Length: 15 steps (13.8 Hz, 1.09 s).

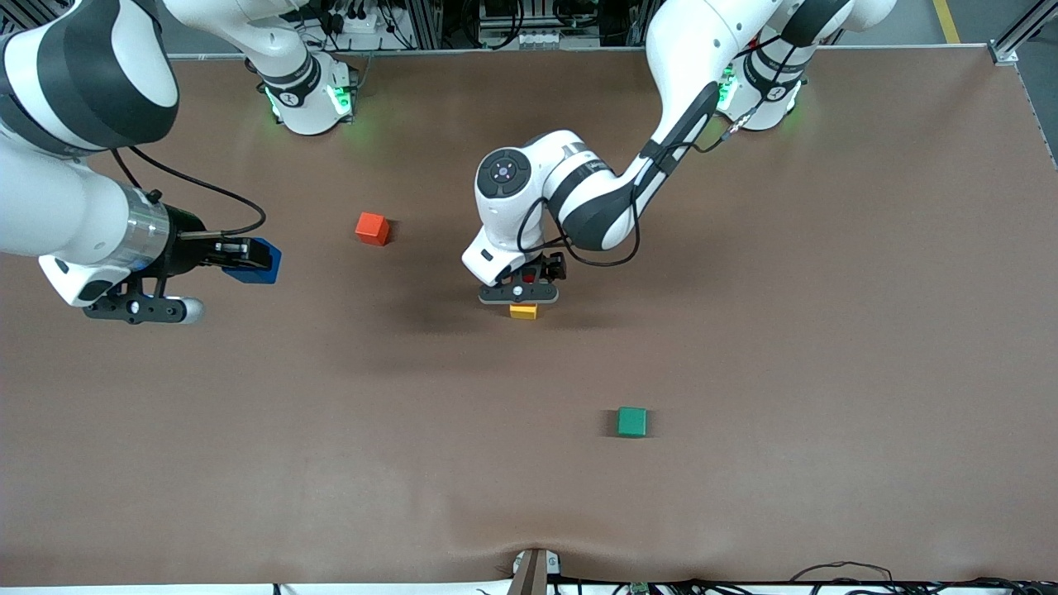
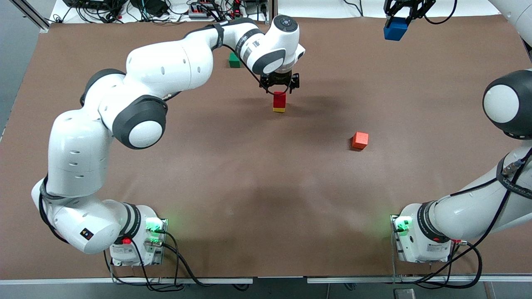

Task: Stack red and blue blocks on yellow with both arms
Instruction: 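Open the left gripper and withdraw while the right gripper carries the blue cube over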

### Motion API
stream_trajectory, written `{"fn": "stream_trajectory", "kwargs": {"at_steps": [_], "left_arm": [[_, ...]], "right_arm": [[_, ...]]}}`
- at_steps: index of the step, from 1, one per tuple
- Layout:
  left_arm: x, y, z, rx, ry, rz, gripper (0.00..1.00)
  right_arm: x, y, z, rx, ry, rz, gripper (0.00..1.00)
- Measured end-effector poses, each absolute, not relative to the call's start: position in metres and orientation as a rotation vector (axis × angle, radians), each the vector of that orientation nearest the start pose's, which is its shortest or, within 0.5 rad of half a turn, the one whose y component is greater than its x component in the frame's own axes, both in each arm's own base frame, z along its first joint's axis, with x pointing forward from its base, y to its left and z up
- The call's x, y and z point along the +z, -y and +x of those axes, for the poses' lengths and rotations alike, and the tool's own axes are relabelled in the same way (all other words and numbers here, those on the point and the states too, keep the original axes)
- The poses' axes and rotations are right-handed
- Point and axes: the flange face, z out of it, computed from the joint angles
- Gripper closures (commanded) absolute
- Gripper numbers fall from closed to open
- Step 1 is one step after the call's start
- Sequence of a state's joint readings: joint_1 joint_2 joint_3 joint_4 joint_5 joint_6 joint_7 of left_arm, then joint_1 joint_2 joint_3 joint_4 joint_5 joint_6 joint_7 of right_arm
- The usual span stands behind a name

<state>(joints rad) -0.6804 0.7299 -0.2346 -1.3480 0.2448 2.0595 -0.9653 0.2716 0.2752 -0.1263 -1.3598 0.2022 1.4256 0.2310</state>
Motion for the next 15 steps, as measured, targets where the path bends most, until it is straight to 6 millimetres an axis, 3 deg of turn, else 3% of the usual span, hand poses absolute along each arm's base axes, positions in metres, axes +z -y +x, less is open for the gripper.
{"fn": "stream_trajectory", "kwargs": {"at_steps": [4,9,12,15], "left_arm": [[0.326,0.546,0.49,-0.102,0.004,-3.108,0.0],[0.364,0.527,0.503,-0.131,0.063,-3.108,0.0],[0.385,0.512,0.513,-0.151,0.102,-3.108,0.0],[0.405,0.498,0.52,-0.157,0.139,-3.098,0.0]], "right_arm": [[0.549,-0.147,0.603,0.354,-0.139,-3.001,1.0],[0.527,-0.178,0.6,0.366,-0.167,-3.013,1.0],[0.509,-0.217,0.592,0.34,-0.197,-3.023,1.0],[0.49,-0.271,0.577,0.286,-0.241,-3.03,1.0]]}}
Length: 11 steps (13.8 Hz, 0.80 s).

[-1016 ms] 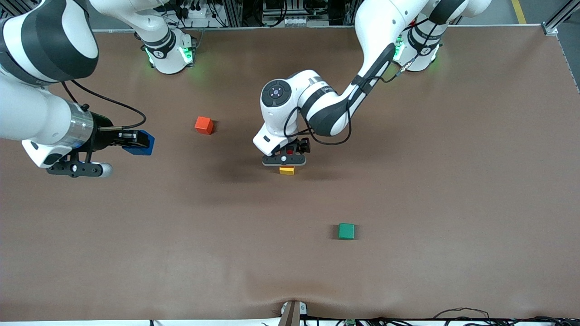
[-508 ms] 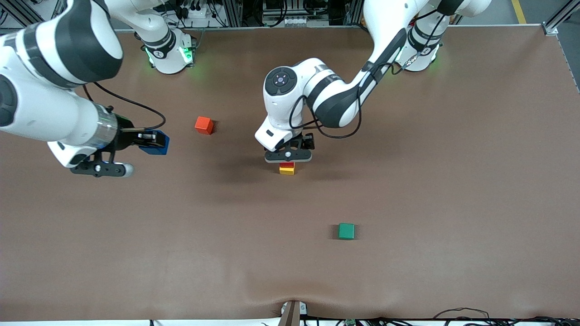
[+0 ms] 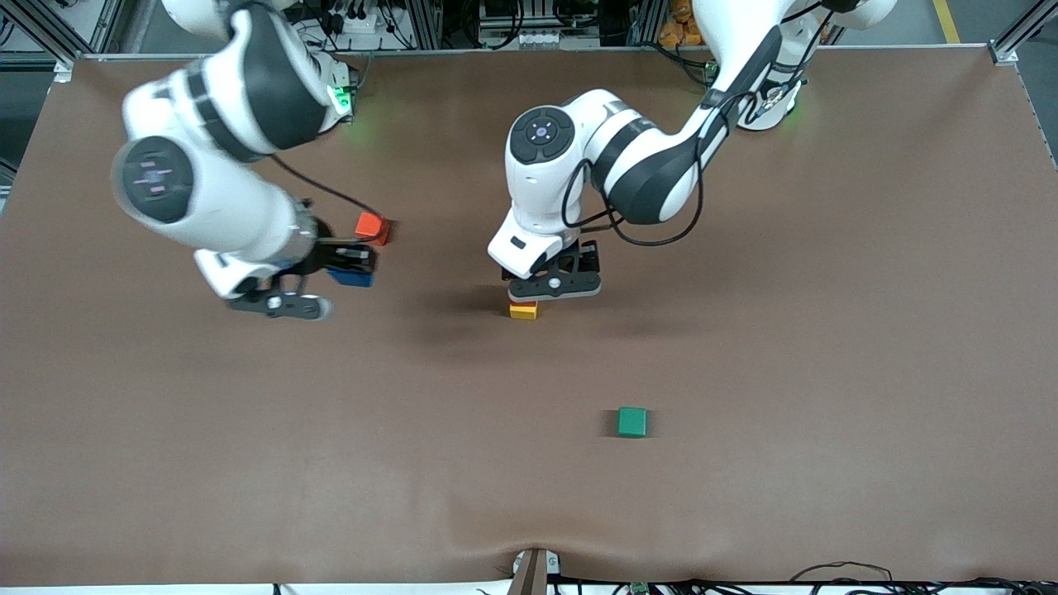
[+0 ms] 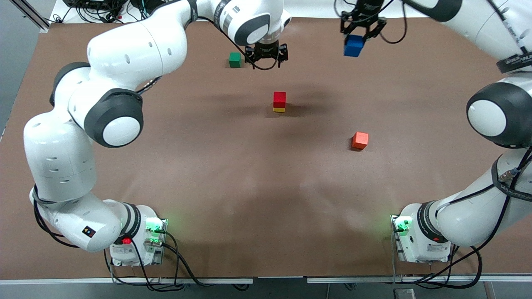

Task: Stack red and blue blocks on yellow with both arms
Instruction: 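Open the left gripper and withdraw while the right gripper carries the blue cube over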

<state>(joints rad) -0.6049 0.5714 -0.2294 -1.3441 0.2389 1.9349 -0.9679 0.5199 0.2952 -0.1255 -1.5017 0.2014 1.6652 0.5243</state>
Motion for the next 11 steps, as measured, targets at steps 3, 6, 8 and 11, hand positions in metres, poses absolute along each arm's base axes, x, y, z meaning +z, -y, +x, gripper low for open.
{"fn": "stream_trajectory", "kwargs": {"at_steps": [3,6,8,11], "left_arm": [[0.424,0.483,0.527,-0.172,0.177,-3.096,0.0],[0.448,0.453,0.546,-0.182,0.243,-3.112,0.0],[0.467,0.418,0.563,-0.153,0.229,-3.134,0.0],[0.497,0.346,0.583,-0.053,0.166,-3.097,0.0]], "right_arm": [[0.474,-0.306,0.562,0.251,-0.26,-3.04,1.0],[0.462,-0.317,0.558,0.231,-0.288,-3.039,1.0],[0.456,-0.328,0.555,0.204,-0.304,-3.038,1.0],[0.44,-0.354,0.553,0.147,-0.272,-3.029,1.0]]}}
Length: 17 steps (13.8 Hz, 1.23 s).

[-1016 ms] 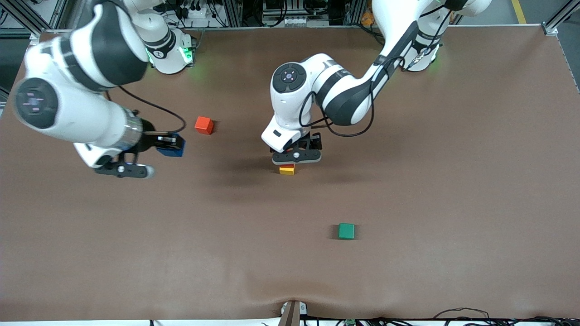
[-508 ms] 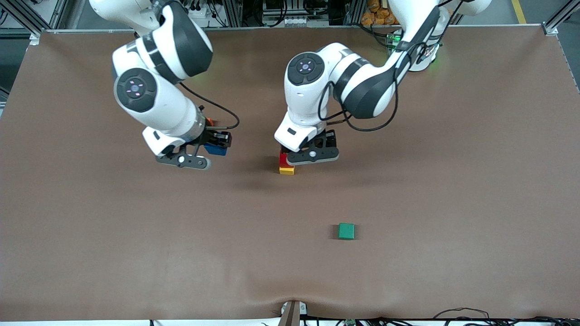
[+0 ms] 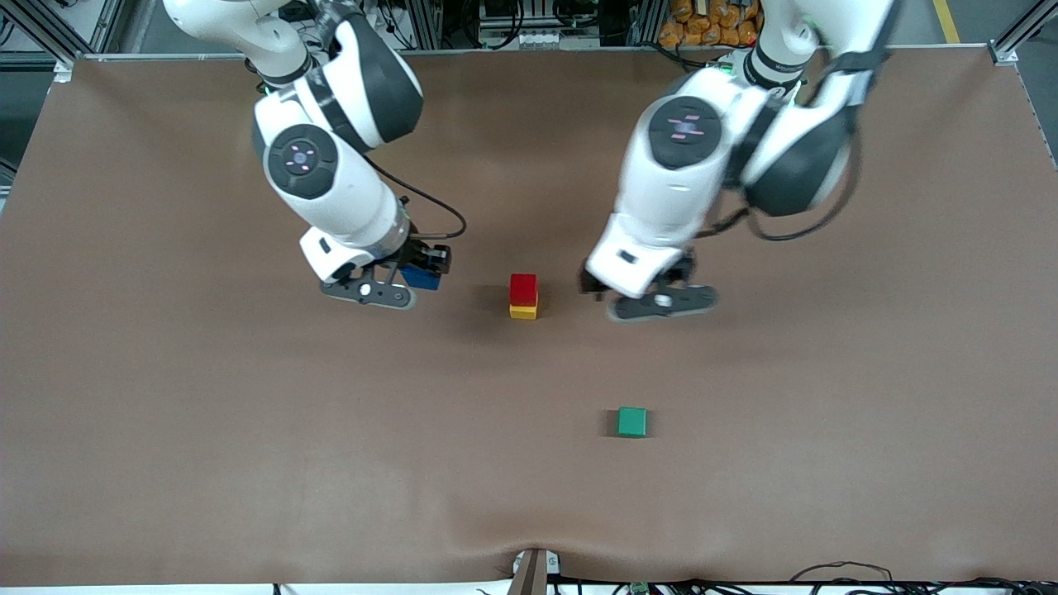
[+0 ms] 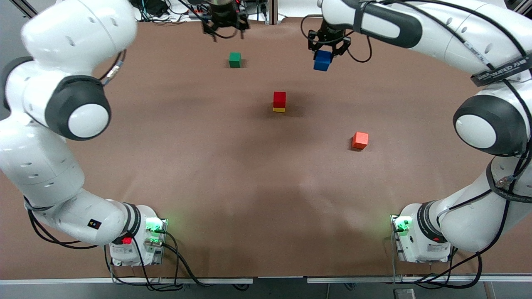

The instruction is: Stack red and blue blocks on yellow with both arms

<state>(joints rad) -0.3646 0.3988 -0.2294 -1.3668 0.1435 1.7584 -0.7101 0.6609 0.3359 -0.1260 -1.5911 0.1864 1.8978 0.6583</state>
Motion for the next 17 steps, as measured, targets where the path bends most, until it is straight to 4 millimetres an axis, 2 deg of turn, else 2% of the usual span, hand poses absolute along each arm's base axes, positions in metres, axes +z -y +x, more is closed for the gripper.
{"fn": "stream_trajectory", "kwargs": {"at_steps": [3,6,10,14,17], "left_arm": [[0.529,0.272,0.596,-0.001,0.112,-3.067,0.0],[0.556,0.211,0.601,0.032,0.036,-3.052,0.0],[0.575,0.135,0.604,0.086,-0.076,-3.039,0.0],[0.586,0.073,0.599,0.076,-0.109,-3.034,0.0],[0.582,0.042,0.58,0.022,-0.161,-3.018,0.0]], "right_arm": [[0.413,-0.389,0.548,0.085,-0.269,-3.018,1.0],[0.384,-0.421,0.546,0.082,-0.291,-3.028,1.0],[0.348,-0.434,0.552,0.12,-0.355,-3.054,1.0],[0.324,-0.458,0.548,0.153,-0.367,-3.051,1.0],[0.318,-0.474,0.543,0.162,-0.378,-3.048,1.0]]}}
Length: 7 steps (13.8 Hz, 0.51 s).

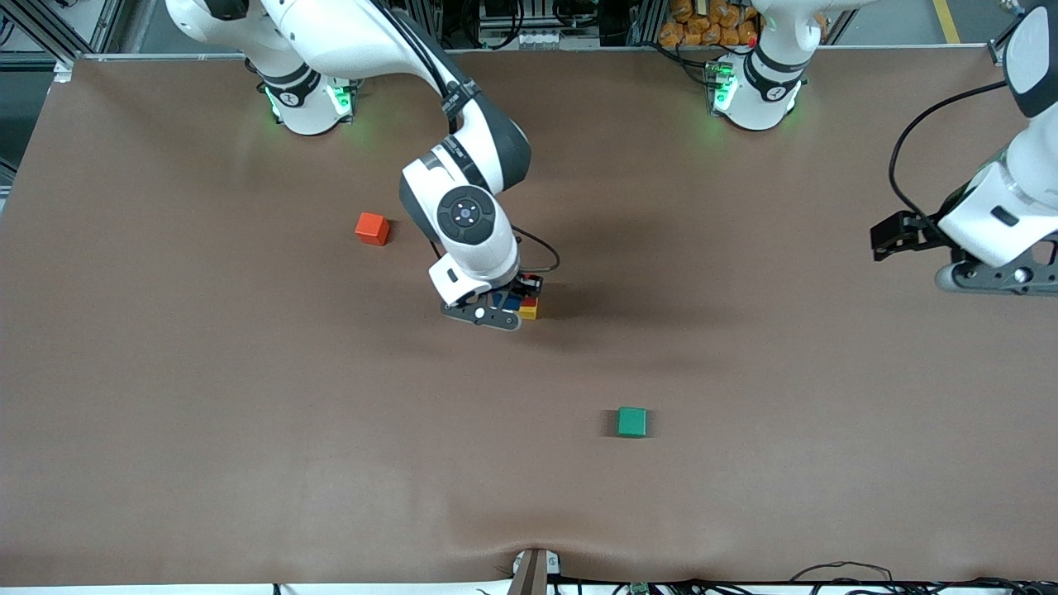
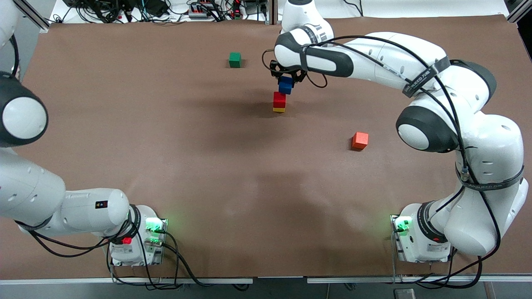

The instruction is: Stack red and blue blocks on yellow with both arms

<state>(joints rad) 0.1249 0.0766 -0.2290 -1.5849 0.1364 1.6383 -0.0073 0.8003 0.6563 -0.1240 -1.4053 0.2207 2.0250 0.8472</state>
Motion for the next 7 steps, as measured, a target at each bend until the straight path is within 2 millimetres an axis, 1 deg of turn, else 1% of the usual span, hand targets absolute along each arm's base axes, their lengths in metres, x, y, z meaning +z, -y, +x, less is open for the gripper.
{"fn": "stream_trajectory", "kwargs": {"at_steps": [3,6,7], "left_arm": [[0.577,0.015,0.562,-0.002,-0.225,-3.015,0.0],[0.588,-0.011,0.562,-0.039,-0.257,-3.043,0.0],[0.592,-0.016,0.563,-0.05,-0.259,-3.043,0.0]], "right_arm": [[0.315,-0.48,0.538,0.172,-0.367,-3.052,1.0],[0.308,-0.489,0.53,0.187,-0.361,-3.061,1.0],[0.305,-0.491,0.528,0.192,-0.362,-3.064,1.0]]}}
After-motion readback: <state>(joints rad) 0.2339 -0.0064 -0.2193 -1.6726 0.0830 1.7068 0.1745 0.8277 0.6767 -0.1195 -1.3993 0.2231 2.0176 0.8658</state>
